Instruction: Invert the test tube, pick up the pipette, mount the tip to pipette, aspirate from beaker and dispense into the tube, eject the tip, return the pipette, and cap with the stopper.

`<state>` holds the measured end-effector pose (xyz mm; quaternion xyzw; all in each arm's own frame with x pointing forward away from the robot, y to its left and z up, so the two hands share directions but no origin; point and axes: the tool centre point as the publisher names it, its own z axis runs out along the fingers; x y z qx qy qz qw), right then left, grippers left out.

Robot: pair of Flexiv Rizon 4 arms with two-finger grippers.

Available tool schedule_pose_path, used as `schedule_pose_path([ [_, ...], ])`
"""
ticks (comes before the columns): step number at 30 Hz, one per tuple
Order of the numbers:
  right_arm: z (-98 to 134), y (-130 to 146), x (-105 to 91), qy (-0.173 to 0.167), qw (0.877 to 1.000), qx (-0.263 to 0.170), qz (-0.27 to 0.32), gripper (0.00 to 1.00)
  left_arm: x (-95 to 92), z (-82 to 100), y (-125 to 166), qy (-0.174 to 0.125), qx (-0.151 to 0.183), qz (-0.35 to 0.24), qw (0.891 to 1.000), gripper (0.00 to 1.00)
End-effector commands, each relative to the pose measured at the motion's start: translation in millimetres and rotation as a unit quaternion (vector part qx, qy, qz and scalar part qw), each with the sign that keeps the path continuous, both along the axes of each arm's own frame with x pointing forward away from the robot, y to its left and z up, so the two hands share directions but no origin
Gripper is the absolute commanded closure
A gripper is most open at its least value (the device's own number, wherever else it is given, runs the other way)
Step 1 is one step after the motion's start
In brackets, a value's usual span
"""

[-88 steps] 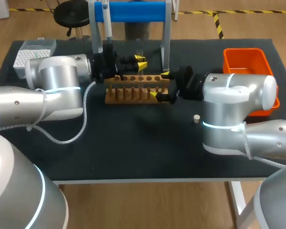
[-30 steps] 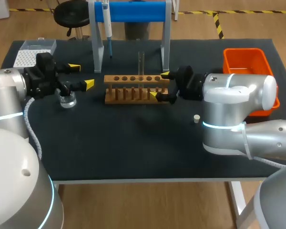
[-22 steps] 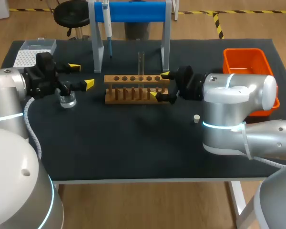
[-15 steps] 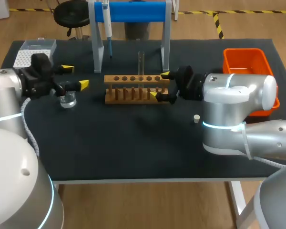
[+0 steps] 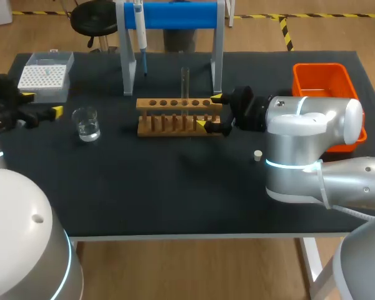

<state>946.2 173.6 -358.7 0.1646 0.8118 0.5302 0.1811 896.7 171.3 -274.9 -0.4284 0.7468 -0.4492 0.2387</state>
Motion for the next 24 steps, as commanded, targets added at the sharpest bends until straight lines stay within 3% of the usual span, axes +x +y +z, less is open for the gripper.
schedule_pose_path([
  [1,-1,0,-0.5,-0.001,1.0,0.001,-0.001,0.0,2.6,2.5,22,0.002,0.002,0.013,1.0,0.0],
  [11,-1,0,-0.5,-0.001,1.0,0.001,-0.001,0.0,33.4,-4.4,53,0.0,0.009,0.044,0.999,0.0],
  [24,-1,0,-0.5,-0.001,1.0,0.001,-0.001,0.0,78.6,-18.5,60,0.007,0.017,0.072,0.997,0.0],
])
